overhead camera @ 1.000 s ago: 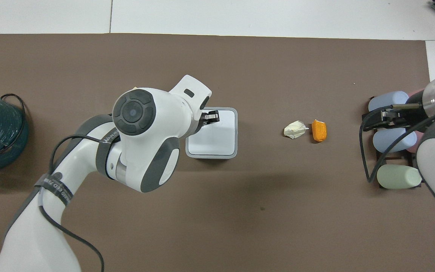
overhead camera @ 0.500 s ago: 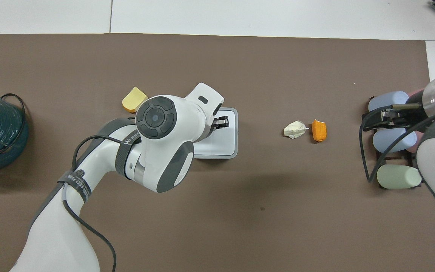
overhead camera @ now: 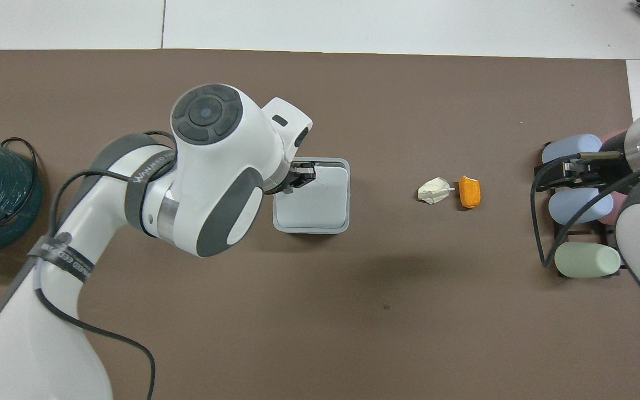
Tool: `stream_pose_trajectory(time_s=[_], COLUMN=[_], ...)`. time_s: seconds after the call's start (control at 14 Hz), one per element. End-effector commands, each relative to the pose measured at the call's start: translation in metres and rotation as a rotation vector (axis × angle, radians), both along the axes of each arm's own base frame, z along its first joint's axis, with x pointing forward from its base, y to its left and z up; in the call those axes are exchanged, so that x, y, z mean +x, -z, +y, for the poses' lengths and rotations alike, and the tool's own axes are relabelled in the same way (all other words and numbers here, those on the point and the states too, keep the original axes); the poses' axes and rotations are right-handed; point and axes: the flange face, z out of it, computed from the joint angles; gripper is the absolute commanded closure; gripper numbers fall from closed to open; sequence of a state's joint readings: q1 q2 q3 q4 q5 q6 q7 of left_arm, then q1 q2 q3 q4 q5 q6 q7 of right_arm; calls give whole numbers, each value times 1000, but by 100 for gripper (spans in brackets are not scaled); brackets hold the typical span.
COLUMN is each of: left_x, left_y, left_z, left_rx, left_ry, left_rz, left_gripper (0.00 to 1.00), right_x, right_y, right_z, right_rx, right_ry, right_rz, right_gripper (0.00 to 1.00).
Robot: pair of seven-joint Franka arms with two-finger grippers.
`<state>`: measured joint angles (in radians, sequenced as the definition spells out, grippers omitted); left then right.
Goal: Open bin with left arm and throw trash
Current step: 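Lift the lid off the white bin with the left gripper, then grasp the yellow piece with the left gripper while the right gripper grasps the orange piece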
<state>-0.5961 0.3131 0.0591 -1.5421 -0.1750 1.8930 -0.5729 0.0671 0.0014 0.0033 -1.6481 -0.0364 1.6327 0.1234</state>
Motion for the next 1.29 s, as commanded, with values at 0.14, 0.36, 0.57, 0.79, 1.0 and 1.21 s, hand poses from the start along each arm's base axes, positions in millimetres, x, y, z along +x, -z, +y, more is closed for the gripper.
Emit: stream_pose_trajectory(time_s=[0.14, 0.36, 0.57, 0.79, 1.0, 1.21], left_x=[22, 37, 54, 64, 67, 73], left_y=[-33, -30, -17, 5, 46, 87], left_z=[47, 79, 122, 151, 151, 155], left_rx=[131, 129, 103, 96, 100, 118], left_ry=[-46, -66, 57, 144, 227, 361], left_rz=[6, -55, -120, -187, -238, -278], left_gripper=[100, 100, 98, 71, 36, 17], right_x=[8, 23, 41, 44, 35, 29], right_y=[20, 76, 148, 193, 257, 285], right_z=[-2, -1, 1, 1, -10, 0], right_rx=[22, 27, 32, 33, 37, 40], right_ry=[22, 19, 15, 17, 32, 19], right_rz=[-93, -144, -170, -158, -198, -198], right_gripper=[0, 0, 0, 0, 0, 0])
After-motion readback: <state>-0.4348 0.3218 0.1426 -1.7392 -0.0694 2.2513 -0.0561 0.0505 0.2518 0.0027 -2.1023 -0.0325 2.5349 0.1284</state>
